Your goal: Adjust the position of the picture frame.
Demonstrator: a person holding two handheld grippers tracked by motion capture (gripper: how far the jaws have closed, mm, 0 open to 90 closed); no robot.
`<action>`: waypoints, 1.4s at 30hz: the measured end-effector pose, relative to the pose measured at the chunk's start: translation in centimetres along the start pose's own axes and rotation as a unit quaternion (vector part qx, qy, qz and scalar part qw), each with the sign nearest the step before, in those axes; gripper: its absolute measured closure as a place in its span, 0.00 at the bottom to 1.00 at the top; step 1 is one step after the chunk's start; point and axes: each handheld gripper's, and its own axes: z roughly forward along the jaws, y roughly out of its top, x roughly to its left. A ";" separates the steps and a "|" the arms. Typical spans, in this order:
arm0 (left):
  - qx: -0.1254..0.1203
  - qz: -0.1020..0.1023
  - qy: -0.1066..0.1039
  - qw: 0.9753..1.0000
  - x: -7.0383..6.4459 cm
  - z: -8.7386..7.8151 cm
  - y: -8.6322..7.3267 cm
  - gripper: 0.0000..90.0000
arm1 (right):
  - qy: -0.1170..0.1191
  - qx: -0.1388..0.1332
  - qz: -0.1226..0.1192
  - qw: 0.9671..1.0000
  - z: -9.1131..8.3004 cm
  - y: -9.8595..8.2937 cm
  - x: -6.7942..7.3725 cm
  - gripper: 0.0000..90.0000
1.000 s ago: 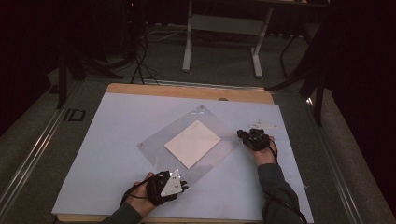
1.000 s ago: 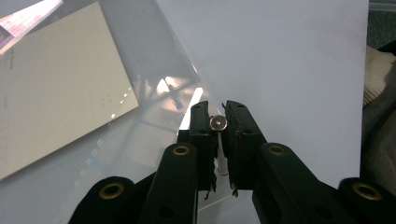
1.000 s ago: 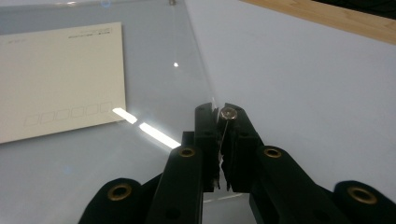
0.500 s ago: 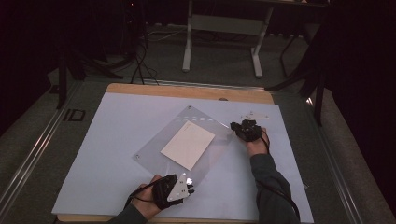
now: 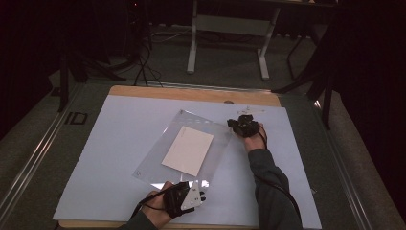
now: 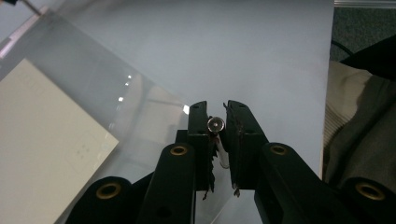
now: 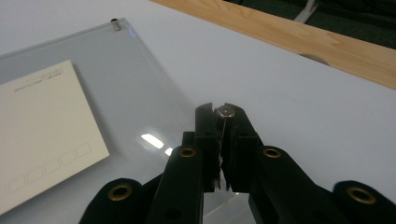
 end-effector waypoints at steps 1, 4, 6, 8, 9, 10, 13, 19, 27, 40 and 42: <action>0.001 0.002 0.000 1.000 -0.1 0.1 0.1 0.90 | 0.002 -0.001 0.002 1.000 0.2 0.1 0.1 0.95; 0.009 0.006 0.002 1.000 -0.5 0.4 0.6 0.90 | 0.009 0.000 0.006 1.000 1.0 0.3 0.3 0.95; 0.016 0.012 0.007 1.000 -0.9 0.6 0.9 0.90 | 0.016 0.000 0.011 1.000 1.5 0.4 0.5 0.95; 0.019 0.012 0.008 1.000 -1.2 0.8 1.2 0.90 | 0.025 0.002 0.012 1.000 2.1 0.5 0.7 0.95; 0.021 0.013 0.007 1.000 -1.3 0.9 1.3 0.90 | 0.028 0.003 0.014 1.000 2.3 0.6 0.9 0.95; 0.022 0.014 0.007 1.000 -1.4 1.0 1.4 0.90 | 0.031 0.001 0.016 0.999 2.6 0.7 1.1 0.95; 0.028 0.017 0.009 0.999 -1.7 1.3 1.5 0.90 | 0.036 0.004 0.015 0.999 3.3 1.1 1.7 0.94; 0.028 0.017 0.008 0.999 -1.6 1.9 2.1 0.90 | 0.041 0.001 0.014 0.999 4.6 2.3 3.1 0.94; 0.028 0.008 0.012 0.999 -0.9 3.1 2.2 0.90 | 0.031 0.016 0.018 0.999 6.3 3.3 4.0 0.94; 0.005 -0.023 -0.028 0.999 0.5 2.9 0.2 0.66 | 0.025 0.042 0.008 0.999 5.7 2.2 3.5 0.67; 0.006 -0.041 -0.041 0.998 0.7 2.5 -0.4 0.66 | 0.028 0.040 0.008 0.999 4.9 1.6 3.3 0.68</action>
